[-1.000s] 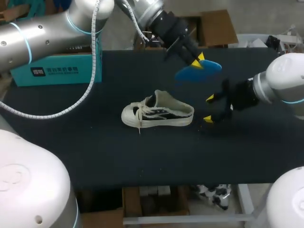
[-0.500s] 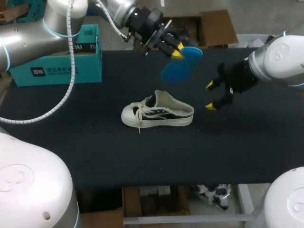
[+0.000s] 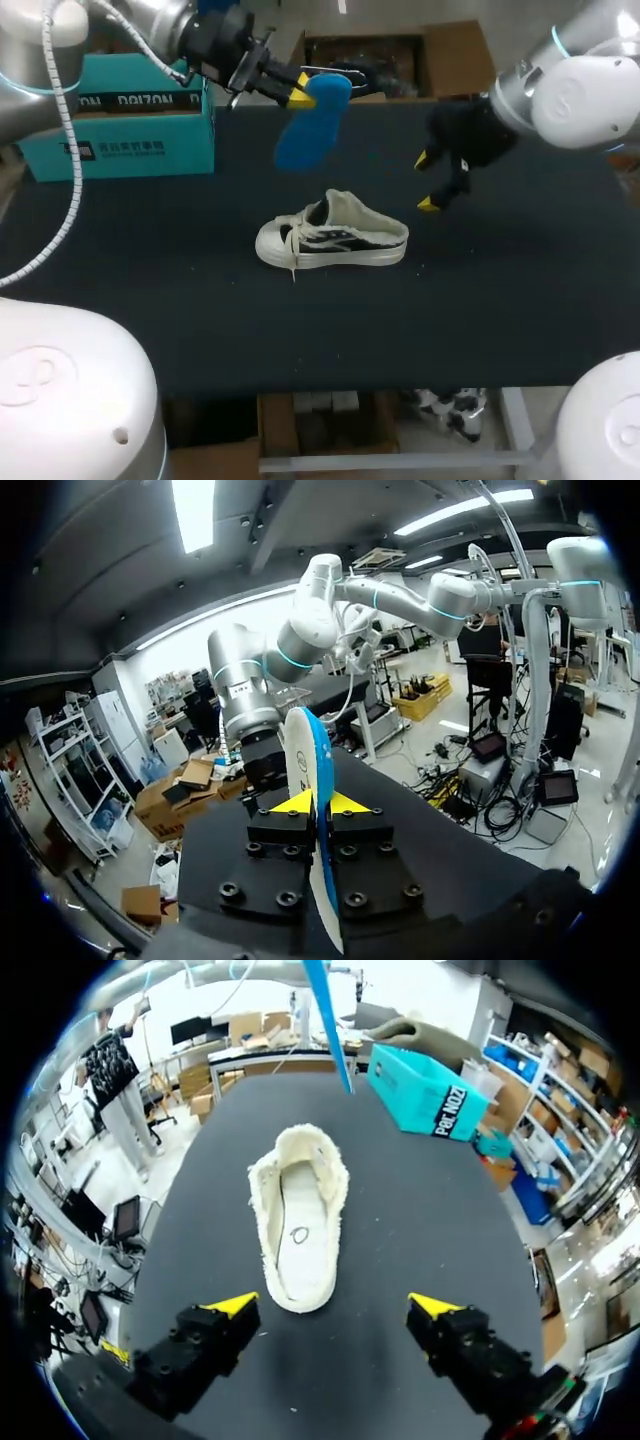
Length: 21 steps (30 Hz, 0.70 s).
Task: Open the shoe tongue, take the insole out of the shoe, put the insole back into the shoe, and pack the shoe into the shoebox
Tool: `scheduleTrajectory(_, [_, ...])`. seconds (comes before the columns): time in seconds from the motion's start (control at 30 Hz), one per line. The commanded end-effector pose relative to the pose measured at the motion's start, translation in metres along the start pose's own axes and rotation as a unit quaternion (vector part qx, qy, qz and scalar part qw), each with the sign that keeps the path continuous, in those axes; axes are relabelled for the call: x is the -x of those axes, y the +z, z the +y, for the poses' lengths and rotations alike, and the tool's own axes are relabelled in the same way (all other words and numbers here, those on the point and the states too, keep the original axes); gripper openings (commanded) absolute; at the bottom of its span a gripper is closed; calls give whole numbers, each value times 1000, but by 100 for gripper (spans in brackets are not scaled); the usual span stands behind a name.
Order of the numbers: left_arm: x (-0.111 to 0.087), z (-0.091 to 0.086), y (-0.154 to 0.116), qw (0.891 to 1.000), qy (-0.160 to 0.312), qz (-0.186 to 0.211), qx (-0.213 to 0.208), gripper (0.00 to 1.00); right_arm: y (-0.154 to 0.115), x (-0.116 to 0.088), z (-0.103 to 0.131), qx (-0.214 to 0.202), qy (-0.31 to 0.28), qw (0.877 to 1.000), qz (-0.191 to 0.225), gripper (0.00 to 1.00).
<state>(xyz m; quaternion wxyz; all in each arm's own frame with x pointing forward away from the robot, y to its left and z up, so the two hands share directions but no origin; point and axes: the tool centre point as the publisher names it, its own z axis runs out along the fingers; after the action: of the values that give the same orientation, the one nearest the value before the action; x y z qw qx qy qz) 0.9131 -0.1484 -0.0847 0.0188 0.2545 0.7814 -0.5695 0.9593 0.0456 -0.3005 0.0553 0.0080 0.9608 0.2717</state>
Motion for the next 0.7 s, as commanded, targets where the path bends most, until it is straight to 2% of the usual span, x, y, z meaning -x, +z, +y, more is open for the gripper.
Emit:
scheduleTrajectory(0.03, [-16, -4, -23, 998, -4, -67, 3, 0, 6, 13, 13, -31, -1, 999, 11, 100])
scheduleTrajectory(0.17, [-24, 2, -42, 996, -14, -83, 1, 0, 10, 19, 26, -58, -1, 998, 8, 100])
scheduleTrajectory(0.33, [-40, 13, -71, 995, -22, -101, -11, 0, 15, 19, 43, -127, 8, 992, 1, 100])
scheduleTrajectory(0.43, [-51, 19, -87, 993, -28, -111, -15, 0, 18, 17, 51, -151, 9, 989, -2, 100])
scheduleTrajectory(0.7, [-76, 30, -121, 990, -38, -134, -12, 0, 37, 8, 70, -187, -5, 982, 3, 100])
